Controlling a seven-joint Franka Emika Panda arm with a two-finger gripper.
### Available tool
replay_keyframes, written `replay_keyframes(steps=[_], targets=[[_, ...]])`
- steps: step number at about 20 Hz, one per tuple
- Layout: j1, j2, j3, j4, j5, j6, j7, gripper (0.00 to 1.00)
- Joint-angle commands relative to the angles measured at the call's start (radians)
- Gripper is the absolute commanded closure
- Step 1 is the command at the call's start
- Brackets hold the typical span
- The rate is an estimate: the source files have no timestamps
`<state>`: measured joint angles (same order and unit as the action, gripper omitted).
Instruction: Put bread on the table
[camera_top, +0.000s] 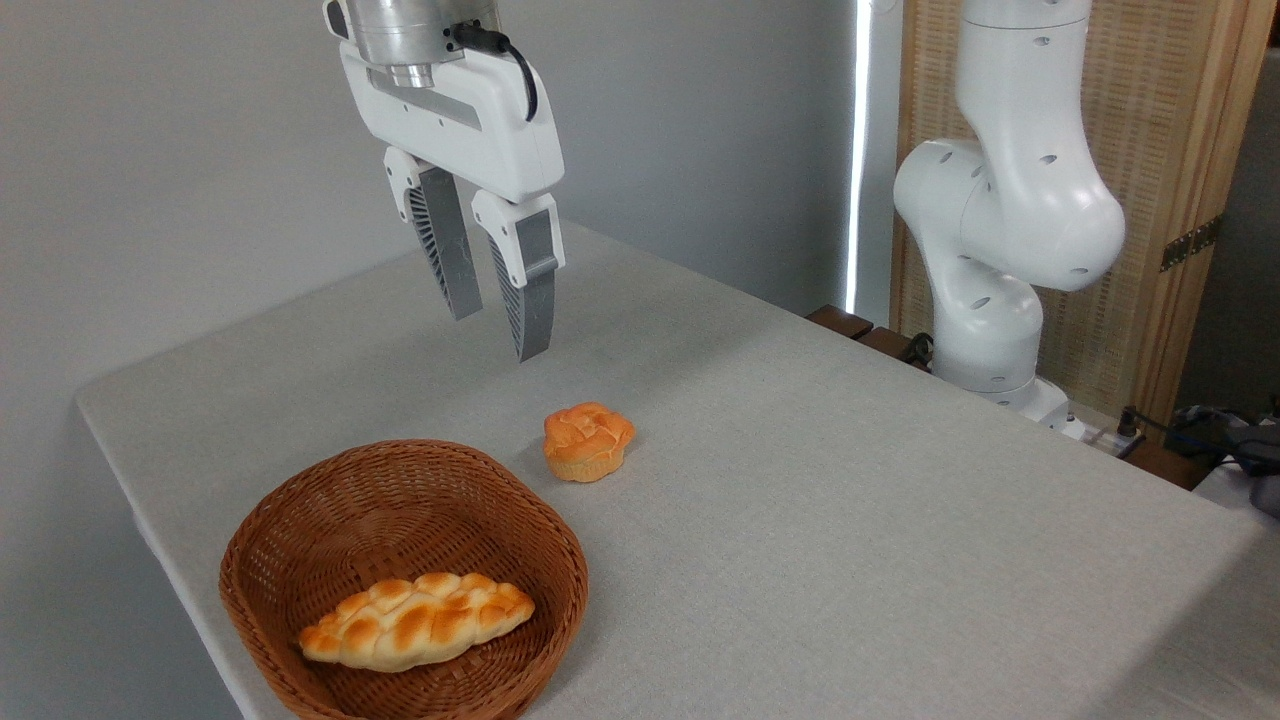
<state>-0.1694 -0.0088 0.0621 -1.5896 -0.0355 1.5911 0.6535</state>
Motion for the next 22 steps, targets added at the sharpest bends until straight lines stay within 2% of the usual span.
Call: replay_keyframes(steps=[1,9,14,19,22], targets=[[-0.007,0.010,0.010,0.019,0.014,0.012,-0.005,0.00],[-0.007,0.024,0.010,0.000,0.005,0.170,-0.006,0.00],[-0.007,0.027,0.007,-0.085,0.000,0.364,-0.012,0.00],[-0.009,0.039,0.002,-0.193,0.000,0.643,-0.005,0.00],[-0.007,0.055,0.002,-0.222,0.000,0.682,-0.006,0.00]])
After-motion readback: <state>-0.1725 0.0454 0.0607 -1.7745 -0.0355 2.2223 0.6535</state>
